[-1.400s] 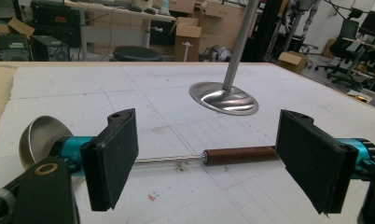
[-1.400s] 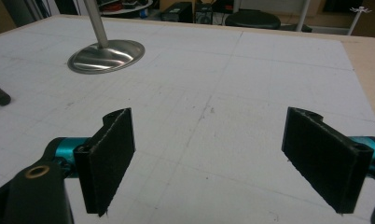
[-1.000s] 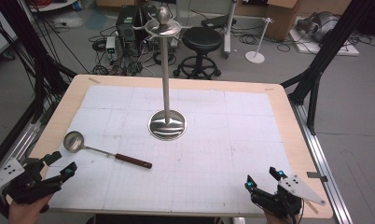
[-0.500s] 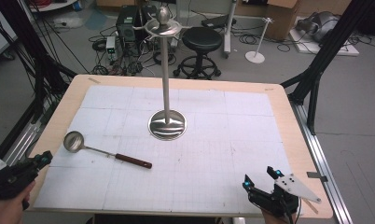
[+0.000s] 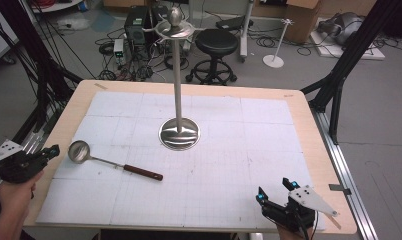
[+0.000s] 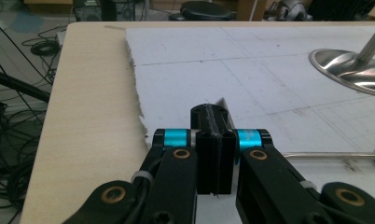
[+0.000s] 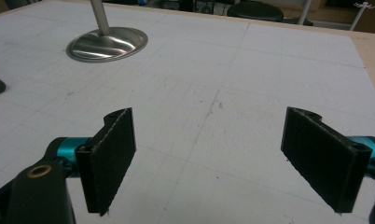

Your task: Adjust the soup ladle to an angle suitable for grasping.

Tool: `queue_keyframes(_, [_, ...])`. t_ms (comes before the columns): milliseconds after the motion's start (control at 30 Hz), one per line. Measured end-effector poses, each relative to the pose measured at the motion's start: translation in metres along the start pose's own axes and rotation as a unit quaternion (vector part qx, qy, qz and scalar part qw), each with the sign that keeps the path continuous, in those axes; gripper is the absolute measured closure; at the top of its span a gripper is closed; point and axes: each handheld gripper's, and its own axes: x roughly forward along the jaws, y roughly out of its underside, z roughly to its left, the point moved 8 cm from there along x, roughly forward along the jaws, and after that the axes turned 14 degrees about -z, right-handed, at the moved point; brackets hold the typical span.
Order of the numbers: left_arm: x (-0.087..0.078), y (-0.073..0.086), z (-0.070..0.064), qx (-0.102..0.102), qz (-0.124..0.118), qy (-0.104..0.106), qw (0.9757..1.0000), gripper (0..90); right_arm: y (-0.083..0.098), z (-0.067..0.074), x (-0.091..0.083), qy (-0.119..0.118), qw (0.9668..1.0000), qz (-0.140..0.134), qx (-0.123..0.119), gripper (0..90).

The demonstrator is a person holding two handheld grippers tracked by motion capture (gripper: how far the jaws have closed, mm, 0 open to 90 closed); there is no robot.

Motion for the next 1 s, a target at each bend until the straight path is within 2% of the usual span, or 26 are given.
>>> queue_keyframes(100, [0.007,0.003,0.005,0.017,0.018,0.000,0.9997,89.7,0.000,0.001,0.000,0.001,1.0000,0.000,0.001,16.7])
queue_keyframes(233, [0.013,0.009,0.010,0.021,0.038,0.001,0.9991,89.6,0.000,0.002,0.000,-0.001,1.0000,0.001,-0.001,16.7])
queue_keyframes(333, [0.017,0.012,0.009,0.025,0.045,0.006,0.9986,89.6,0.000,0.002,0.000,-0.002,1.0000,0.002,-0.001,16.7])
queue_keyframes(467, [0.023,0.021,0.009,0.029,0.068,0.012,0.9972,89.5,0.000,0.003,0.001,-0.004,1.0000,0.001,-0.003,16.7])
queue_keyframes(600, [0.026,0.019,0.006,0.025,0.052,0.024,0.9980,89.5,-0.001,0.002,0.000,-0.003,1.0000,0.000,-0.003,16.8])
queue_keyframes(667, [0.026,0.019,0.005,0.024,0.053,0.029,0.9979,89.5,0.000,0.002,0.000,-0.002,1.0000,0.000,-0.001,16.7])
queue_keyframes(700, [0.027,0.022,0.002,0.032,0.060,0.039,0.9969,89.5,0.000,0.002,0.000,-0.002,1.0000,0.000,-0.001,16.8])
queue_keyframes(1000, [0.029,0.022,0.003,0.036,0.059,0.043,0.9967,88.8,-0.001,0.002,-0.001,-0.003,1.0000,0.000,-0.004,16.8])
